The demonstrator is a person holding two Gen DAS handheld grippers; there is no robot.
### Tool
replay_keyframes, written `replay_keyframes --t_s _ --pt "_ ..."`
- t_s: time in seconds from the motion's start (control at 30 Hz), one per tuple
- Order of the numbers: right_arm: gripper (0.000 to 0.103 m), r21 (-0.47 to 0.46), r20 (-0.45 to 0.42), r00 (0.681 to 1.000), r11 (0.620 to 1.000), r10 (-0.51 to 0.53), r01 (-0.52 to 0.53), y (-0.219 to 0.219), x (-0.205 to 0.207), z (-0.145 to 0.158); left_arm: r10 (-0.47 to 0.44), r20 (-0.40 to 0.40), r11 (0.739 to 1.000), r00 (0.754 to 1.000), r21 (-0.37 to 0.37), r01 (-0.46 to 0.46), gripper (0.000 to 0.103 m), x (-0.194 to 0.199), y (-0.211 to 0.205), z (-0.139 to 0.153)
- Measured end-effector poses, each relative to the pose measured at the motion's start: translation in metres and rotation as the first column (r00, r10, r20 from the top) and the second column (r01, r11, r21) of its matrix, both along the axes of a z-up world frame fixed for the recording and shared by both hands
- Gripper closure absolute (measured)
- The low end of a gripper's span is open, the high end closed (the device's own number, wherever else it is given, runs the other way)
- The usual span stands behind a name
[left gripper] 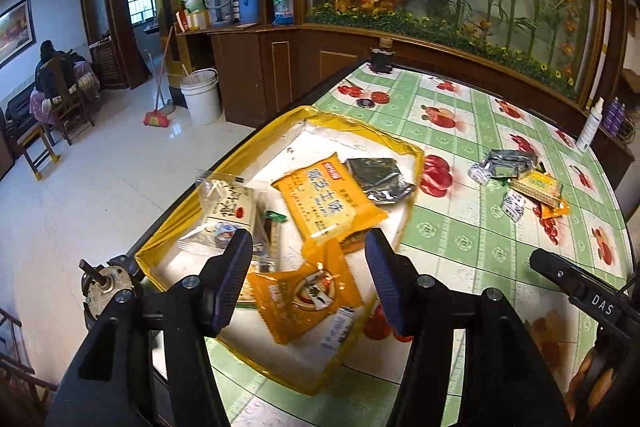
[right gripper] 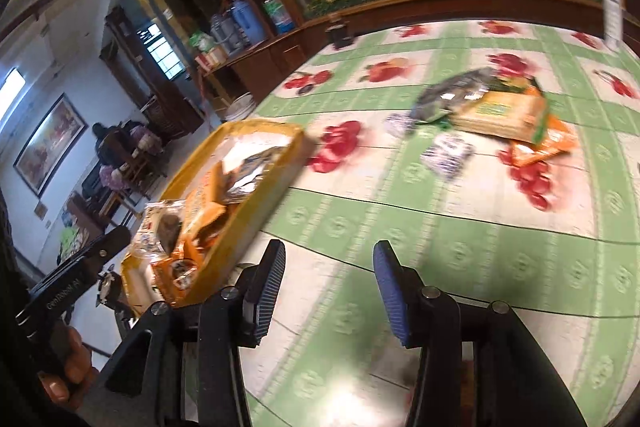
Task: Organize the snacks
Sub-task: 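Move the left tool to the table and grasp another milk candy bar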
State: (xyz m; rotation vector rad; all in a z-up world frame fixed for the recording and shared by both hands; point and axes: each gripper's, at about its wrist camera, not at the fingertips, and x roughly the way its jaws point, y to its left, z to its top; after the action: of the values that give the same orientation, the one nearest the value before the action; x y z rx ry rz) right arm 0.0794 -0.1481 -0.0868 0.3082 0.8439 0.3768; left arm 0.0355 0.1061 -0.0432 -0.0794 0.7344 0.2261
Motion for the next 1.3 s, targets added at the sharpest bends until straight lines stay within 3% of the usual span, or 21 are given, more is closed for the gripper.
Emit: replay_keyframes --t_s 0.1,0.33,0.57,0.93,1.23,1.3 --pt "0.050 0.000 -0.006 0.999 0.999 -0.051 0.051 -0.024 -0.006 -0.004 -0.020 -0.003 1.000 1.000 0.010 0.020 0.037 0.000 -0.014 0.000" --pt "0.044 -0.011 -0.011 0.992 0.992 -0.126 0.126 -0.065 -0.015 -0.009 -0.082 -0.028 0.996 0.996 0.019 0.083 0.036 0.002 -0.043 -0.005" --pt "0.044 -0.031 -0.014 0.984 0.984 -0.176 0.176 -0.093 -0.008 -0.015 -0.156 -0.088 0.988 0.984 -0.027 0.155 0.036 0.021 -0.071 -0.022" --pt "0.039 -0.138 0.026 0.982 0.972 -0.187 0.189 -0.106 0.053 -0.016 -0.361 -0.107 0.932 0.927 -0.090 0.352 0.037 0.092 -0.150 -0.043" --pt "0.033 -0.255 0.038 0.988 0.954 -0.152 0.157 -0.097 0.099 -0.029 -0.439 -0.135 0.889 0.888 -0.211 0.407 0.037 0.147 -0.171 -0.076" --pt "0.033 -0.268 0.031 0.988 0.951 -0.151 0.154 -0.098 0.106 -0.033 -0.453 -0.127 0.882 0.882 -0.207 0.423 0.036 0.151 -0.174 -0.078"
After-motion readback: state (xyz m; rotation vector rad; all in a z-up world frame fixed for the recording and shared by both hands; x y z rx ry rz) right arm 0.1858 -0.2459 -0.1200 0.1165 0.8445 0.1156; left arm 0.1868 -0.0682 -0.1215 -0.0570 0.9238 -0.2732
